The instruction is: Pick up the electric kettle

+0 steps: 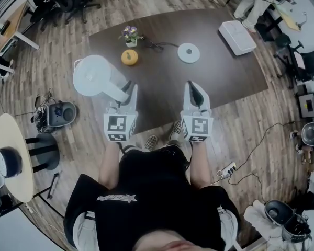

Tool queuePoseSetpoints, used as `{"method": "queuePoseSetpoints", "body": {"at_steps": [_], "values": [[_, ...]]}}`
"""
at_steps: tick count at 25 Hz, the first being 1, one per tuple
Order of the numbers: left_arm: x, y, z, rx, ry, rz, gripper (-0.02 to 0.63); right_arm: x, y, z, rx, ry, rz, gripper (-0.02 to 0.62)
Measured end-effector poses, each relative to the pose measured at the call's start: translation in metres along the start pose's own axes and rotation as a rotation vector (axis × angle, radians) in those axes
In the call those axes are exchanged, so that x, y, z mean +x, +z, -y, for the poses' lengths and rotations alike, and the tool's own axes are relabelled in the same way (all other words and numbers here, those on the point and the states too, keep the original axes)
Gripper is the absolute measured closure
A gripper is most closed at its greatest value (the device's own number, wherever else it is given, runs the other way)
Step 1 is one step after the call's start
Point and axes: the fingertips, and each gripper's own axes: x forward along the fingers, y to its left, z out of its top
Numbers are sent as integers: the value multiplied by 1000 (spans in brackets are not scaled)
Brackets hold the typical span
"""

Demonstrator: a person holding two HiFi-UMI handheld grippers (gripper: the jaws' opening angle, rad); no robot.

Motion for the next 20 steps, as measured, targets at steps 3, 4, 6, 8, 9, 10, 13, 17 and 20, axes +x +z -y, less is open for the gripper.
{"method": "queuePoseSetpoints", "body": {"at_steps": [3, 4, 6, 8, 9, 10, 13, 17, 20], "values": [[-1, 2, 1, 2, -1, 4, 538, -1, 0, -1, -2, 8, -6, 591], [-1, 2, 1, 2, 0, 4, 538, -2, 0, -2, -4, 9, -7, 591], [-2, 3, 1, 5, -1, 6, 538, -3, 0, -2, -8, 8, -8, 591], [-3, 3, 1, 8, -2, 7, 538, -4, 0, -3, -10, 6, -7, 591], [-3, 3, 1, 9, -3, 7, 538, -5, 1, -3, -10, 5, -5, 591], [-3, 3, 1, 9, -5, 7, 538, -5, 1, -3, -9, 4, -4, 591], [-4, 4, 3, 9, -8, 8, 538, -8, 0, -3, -9, 1, -4, 591], [-4, 4, 2, 8, -7, 9, 538, -10, 0, -2, -8, -5, -5, 591], [-5, 4, 2, 9, -5, 12, 538, -11, -1, -1, -11, -6, -6, 591]]}}
